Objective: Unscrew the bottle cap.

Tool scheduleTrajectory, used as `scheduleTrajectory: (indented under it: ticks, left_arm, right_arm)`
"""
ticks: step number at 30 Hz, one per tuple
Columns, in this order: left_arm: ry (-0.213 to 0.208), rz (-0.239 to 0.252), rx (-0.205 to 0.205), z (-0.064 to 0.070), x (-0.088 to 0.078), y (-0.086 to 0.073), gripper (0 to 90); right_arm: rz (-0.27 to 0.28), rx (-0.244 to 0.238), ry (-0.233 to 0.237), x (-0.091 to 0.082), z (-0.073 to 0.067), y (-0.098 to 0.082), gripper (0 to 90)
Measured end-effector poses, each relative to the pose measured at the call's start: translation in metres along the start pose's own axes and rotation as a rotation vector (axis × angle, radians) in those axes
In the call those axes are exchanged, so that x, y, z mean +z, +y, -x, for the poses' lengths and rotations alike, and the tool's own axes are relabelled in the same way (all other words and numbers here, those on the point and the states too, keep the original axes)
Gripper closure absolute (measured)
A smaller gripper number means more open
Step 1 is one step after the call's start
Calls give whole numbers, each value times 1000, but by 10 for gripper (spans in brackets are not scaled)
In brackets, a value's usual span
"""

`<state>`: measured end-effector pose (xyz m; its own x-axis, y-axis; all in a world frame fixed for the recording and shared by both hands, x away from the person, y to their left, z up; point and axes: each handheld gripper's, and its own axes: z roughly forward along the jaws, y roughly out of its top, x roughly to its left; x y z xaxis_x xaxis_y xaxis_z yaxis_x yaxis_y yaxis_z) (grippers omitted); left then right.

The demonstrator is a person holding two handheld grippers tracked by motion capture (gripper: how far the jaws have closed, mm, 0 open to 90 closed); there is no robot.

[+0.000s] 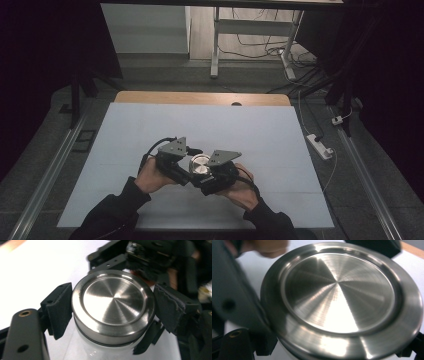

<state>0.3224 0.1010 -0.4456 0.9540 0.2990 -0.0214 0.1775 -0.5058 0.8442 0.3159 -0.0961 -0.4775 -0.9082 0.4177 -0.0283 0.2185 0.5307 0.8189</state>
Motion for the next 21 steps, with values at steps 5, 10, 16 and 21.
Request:
scheduleTrajectory:
  ticks: [5,10,16,21]
  left_arm:
    - [2,50,-47,-3,-3,3,148]
    - [-105,81,-15,-14,-23,-1,52]
    - [-230,-4,111,-11,-23,-5,37]
    - [-282,1,134,-9,-18,-8,114]
  right_arm:
    - [23,27,-43,-4,2,0,145]
    - [26,-5,24,-6,0,3,145]
    - [9,-59,143,-3,-8,4,145]
    - [-3,-122,206,-2,-16,5,145]
